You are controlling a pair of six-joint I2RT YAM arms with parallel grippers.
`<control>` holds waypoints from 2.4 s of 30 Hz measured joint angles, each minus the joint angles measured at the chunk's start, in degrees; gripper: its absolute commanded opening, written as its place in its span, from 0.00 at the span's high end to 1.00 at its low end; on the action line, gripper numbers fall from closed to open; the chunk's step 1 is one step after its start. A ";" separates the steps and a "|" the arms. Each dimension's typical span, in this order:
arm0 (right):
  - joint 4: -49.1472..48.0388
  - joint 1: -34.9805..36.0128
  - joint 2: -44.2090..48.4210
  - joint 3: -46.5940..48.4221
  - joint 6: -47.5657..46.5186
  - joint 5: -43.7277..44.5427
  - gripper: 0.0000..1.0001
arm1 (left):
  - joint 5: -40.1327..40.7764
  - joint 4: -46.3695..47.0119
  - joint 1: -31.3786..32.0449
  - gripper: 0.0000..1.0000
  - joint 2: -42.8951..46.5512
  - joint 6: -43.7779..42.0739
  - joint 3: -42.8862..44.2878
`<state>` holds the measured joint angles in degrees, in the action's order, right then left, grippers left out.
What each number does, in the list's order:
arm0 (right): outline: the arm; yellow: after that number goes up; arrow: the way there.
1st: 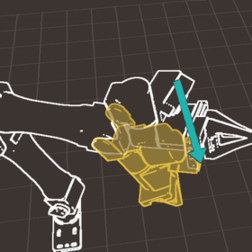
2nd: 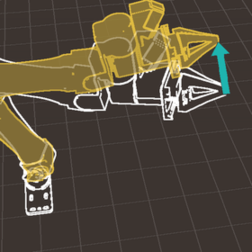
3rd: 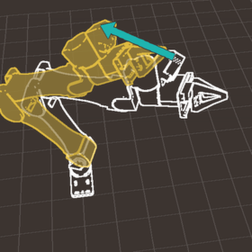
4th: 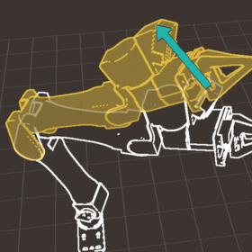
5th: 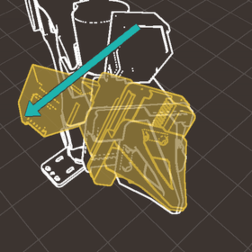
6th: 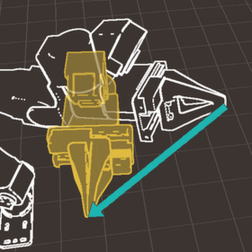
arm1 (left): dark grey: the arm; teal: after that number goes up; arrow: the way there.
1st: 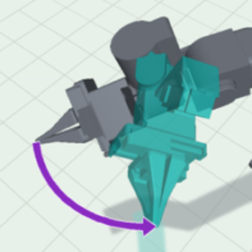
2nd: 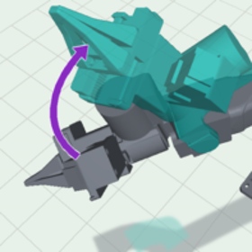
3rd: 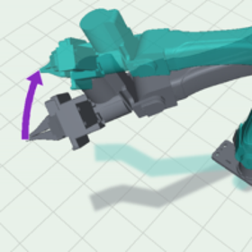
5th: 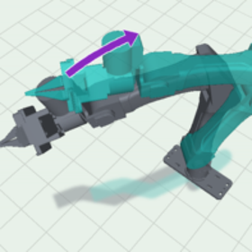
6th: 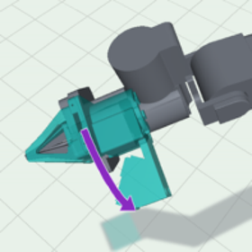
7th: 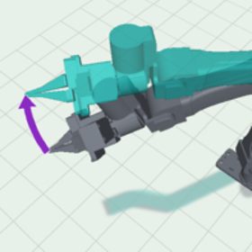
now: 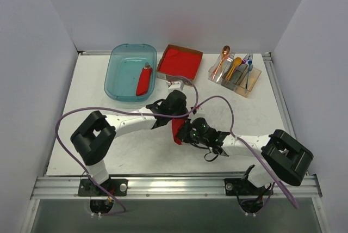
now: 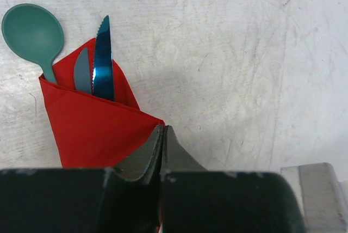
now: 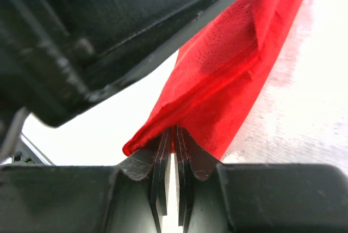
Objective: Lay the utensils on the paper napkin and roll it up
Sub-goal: Roll the napkin at the center of the board.
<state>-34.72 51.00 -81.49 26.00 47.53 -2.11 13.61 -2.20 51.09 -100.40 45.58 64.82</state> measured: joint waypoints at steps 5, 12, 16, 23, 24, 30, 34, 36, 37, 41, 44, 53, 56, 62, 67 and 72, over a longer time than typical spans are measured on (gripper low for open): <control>1.81 0.00 2.36 -0.81 0.00 1.44 0.87 | -0.26 0.66 0.00 0.98 -1.05 -0.39 0.04; 2.03 0.00 1.49 -2.01 0.04 1.88 0.89 | -0.42 0.98 0.00 0.98 -2.49 -0.83 0.04; 0.68 0.00 -0.61 -2.01 0.04 1.84 0.90 | -0.42 1.38 0.00 0.98 -2.49 -0.90 0.04; -2.34 0.02 -2.82 -2.01 0.00 0.81 0.92 | -0.59 2.01 0.00 0.98 -2.49 -1.03 0.04; -2.40 0.04 -2.82 -2.01 -0.04 0.74 0.92 | -0.59 2.05 0.00 0.98 -2.49 -1.01 0.04; -2.29 0.09 -2.82 -1.68 -1.09 0.66 0.92 | 0.04 3.74 0.00 0.98 -1.49 -0.72 -2.40; -2.19 0.09 -2.93 -0.72 -2.05 0.66 0.92 | 2.03 3.65 -0.02 0.97 2.75 -0.48 -6.64; -2.12 0.09 -3.61 0.28 -2.80 0.63 0.93 | 2.84 3.74 -0.02 0.98 4.90 -0.28 -7.78; -2.03 0.09 -3.96 0.74 -3.06 0.61 0.93 | 3.19 3.80 -0.02 0.98 5.92 -0.17 -8.26; -1.84 0.11 -5.16 2.14 -4.15 0.59 0.93 | 4.61 4.83 -0.02 0.98 9.14 0.44 -10.82; -1.77 0.09 -5.95 2.69 -4.42 0.50 0.93 | 5.44 5.05 -0.02 0.98 9.81 0.76 -12.55; -1.09 0.11 -6.78 3.17 -4.63 0.26 0.93 | 6.23 5.07 -0.02 0.98 10.54 0.76 -13.92; -0.07 0.11 -6.38 3.17 -4.72 0.31 0.92 | 6.38 5.05 -0.02 0.98 10.64 0.76 -13.92; 2.49 0.00 -2.99 3.50 -5.35 2.16 0.92 | 6.64 5.05 -0.02 0.97 10.64 0.74 -13.92; 3.34 -1.38 -0.37 3.50 -5.62 3.56 0.93 | 6.97 5.03 -0.02 0.98 10.64 0.74 -13.92; 4.26 -3.43 -0.13 3.50 -5.64 4.39 0.93 | 7.02 5.01 -0.02 0.98 10.64 0.72 -13.92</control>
<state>-30.46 47.57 -81.62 29.50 41.89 2.28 20.62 2.81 51.07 -89.76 46.30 50.89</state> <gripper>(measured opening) 0.071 0.033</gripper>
